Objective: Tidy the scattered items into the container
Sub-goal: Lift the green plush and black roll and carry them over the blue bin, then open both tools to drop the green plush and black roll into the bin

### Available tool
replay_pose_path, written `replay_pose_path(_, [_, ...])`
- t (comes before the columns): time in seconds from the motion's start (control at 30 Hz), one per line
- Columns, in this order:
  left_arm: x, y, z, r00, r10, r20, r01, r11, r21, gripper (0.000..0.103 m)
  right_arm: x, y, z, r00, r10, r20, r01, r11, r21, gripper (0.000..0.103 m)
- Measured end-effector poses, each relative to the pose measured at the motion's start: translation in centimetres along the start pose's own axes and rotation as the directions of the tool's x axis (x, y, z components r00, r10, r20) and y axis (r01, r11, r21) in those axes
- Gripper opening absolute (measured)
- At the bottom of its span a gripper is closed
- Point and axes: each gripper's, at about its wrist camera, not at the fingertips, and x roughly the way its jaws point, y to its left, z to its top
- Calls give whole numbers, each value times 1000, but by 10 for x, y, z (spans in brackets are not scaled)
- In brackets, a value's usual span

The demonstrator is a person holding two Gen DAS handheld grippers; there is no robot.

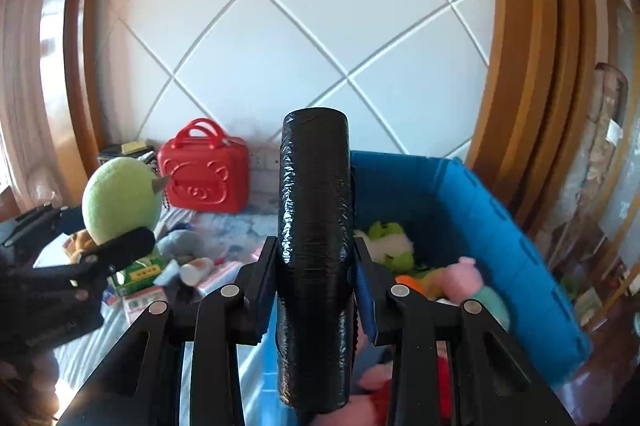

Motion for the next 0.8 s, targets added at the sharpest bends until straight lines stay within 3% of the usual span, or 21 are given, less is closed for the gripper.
replay_pose_path(0.13, [54,-57,23,990,-32,-139,28,999,-30,58,17,-78,-3,997,-18,-70,15,999,-41,34])
replay_pose_path(0.3, [130,-118,12,939,-10,-344,1,1000,-28,58,57,-147,-25,977,-14,-211,-1,997,-73,34])
replay_pose_path(0.4, [167,-140,-7,888,5,-459,-6,1000,-2,58,79,-169,-43,958,-3,-286,-26,995,-96,34])
replay_pose_path(0.47, [186,-153,-22,845,15,-534,-7,1000,17,58,90,-182,-56,944,12,-329,-43,995,-88,34])
replay_pose_path(0.63, [210,-166,-56,743,8,-669,-16,1000,-7,58,115,-196,-84,888,69,-454,-122,989,-87,34])
replay_pose_path(0.7, [213,-169,-66,715,20,-699,-28,1000,0,59,123,-197,-93,866,76,-494,-141,985,-96,34])
replay_pose_path(0.8, [218,-173,-75,688,69,-723,-56,998,42,59,132,-199,-102,842,59,-536,-149,981,-126,34])
